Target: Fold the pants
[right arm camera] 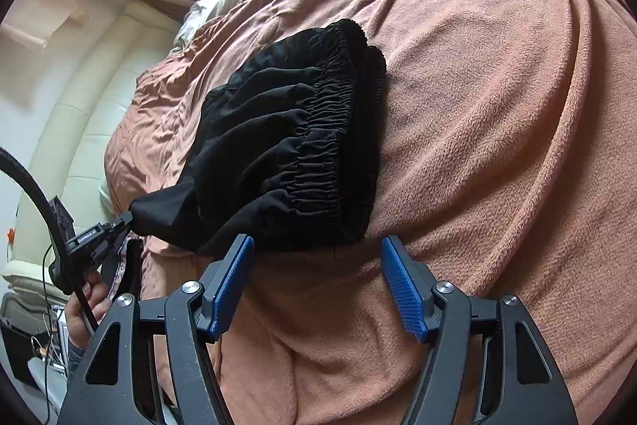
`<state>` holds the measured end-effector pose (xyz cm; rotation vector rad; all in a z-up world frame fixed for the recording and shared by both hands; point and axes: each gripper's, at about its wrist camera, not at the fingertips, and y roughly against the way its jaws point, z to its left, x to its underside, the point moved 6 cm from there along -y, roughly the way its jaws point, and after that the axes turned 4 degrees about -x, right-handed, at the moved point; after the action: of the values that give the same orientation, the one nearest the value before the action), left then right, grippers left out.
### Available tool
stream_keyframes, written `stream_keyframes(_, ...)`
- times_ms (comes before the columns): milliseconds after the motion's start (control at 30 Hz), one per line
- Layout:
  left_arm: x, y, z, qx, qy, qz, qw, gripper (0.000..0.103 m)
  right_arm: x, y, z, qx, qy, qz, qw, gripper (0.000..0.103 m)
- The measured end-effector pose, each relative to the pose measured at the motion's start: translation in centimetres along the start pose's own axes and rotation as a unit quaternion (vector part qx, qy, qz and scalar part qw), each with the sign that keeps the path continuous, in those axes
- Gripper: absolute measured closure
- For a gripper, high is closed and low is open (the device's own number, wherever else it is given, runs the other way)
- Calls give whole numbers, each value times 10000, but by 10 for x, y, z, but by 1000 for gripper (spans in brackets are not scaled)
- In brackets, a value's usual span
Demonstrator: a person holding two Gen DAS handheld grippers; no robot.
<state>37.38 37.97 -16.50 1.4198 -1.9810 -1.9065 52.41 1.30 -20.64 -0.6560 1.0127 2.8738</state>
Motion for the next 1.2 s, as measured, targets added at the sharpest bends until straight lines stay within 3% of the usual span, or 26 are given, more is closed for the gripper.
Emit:
stream_keyframes(200, -13, -9, -9, -9, -151, -68, 9999, 99, -4, -14, -3, -92, -88, 53, 9999, 40)
stream_keyframes(233, -14, -13, -9, -40, -159, -55, 9999, 99, -5, -15, -3, -77, -76, 44, 9999, 44)
stream_keyframes(300, -15, -23, -7, -106, -162, -5, 9998, 99, -4, -17, -5, 75, -44, 92, 9999, 63)
stream_keyframes(433, -8, -43, -1, -111, -98, 225, 9996, 99, -3, -16, -3, 37, -68, 96, 9999, 70)
stream_keyframes(500, -2, -48, 3, -133, -54, 343, 9993, 92, -3, -15, 1, 79, 37, 78, 9999, 70)
stream_keyframes(633, 5, -39, 12, -133, -14, 257, 9996, 40, -1, -16, 3, 118, 96, 109, 9998, 70)
stream_keyframes(667, 6, -34, 14, -142, -37, 180, 9997, 36, -1, -15, 2, 98, 68, 115, 9999, 70)
stream_keyframes(967, 20, -7, 29, 25, -309, 164, 9994, 36, -4, -18, 2, 95, 24, 140, 9999, 69)
stream_keyframes(1200, 37, -13, 30, -52, -602, 368, 9975, 36, -5, -18, 1, 102, 8, 158, 9998, 69)
